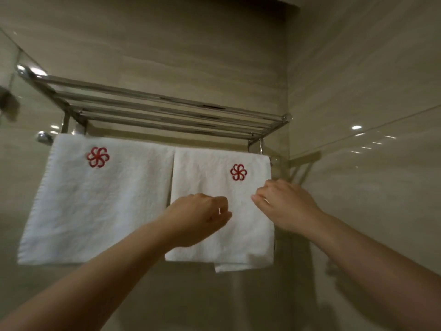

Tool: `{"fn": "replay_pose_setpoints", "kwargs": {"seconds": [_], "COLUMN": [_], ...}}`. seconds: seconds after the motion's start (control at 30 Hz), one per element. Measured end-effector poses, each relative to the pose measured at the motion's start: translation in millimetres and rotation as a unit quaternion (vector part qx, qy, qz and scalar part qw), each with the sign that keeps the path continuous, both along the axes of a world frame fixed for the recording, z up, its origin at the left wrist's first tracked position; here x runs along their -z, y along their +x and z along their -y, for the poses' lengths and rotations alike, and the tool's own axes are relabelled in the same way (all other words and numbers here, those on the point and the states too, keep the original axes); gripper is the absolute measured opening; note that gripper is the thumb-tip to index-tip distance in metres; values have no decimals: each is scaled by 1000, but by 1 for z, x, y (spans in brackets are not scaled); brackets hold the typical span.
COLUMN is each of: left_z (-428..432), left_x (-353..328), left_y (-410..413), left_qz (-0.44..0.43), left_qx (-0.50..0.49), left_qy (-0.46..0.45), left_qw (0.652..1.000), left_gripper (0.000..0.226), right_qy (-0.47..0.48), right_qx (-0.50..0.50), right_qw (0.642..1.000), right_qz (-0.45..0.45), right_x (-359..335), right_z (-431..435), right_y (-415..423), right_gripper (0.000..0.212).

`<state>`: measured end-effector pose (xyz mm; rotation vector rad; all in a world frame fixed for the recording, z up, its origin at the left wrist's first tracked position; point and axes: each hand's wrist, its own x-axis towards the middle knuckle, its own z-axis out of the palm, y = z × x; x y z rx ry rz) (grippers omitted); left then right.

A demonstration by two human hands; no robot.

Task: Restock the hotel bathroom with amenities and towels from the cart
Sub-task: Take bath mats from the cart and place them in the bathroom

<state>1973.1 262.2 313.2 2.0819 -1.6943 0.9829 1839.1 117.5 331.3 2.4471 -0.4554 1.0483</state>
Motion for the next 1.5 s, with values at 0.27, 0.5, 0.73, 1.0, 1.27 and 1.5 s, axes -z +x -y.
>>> {"fn": "replay_pose_setpoints", "kwargs": {"seconds": [0.27,0.5,0.73,1.0,1.27,1.5], "left_z": [-44,-69,-84,-99,-166,-234], "left_x": [52,84,130,164,208,240], "left_y": [-60,-135,-237,-433,-646,-803], "left_qz": [-88,-135,-128,-25,-14,-10], "left_qx": [69,165,291,452,586,663], "left_qy": [124,175,213,289,336,360], "left_qw": [986,961,924,844,737,657], "left_gripper": [33,33,30,33,27,28], "right_qy": [72,164,214,281,351,475], "right_qx": [86,172,238,358,475,514], "right_qw": [988,953,922,869,796,714], "right_qz": [-103,-187,-216,-195,-134,25], "right_x": [44,83,127,191,221,254], "right_z": [-74,-124,-177,-269,-407,-528], "right_y": [-97,-194,-319,-506,-703,-847], "right_gripper": [38,33,33,34,31,30]}}
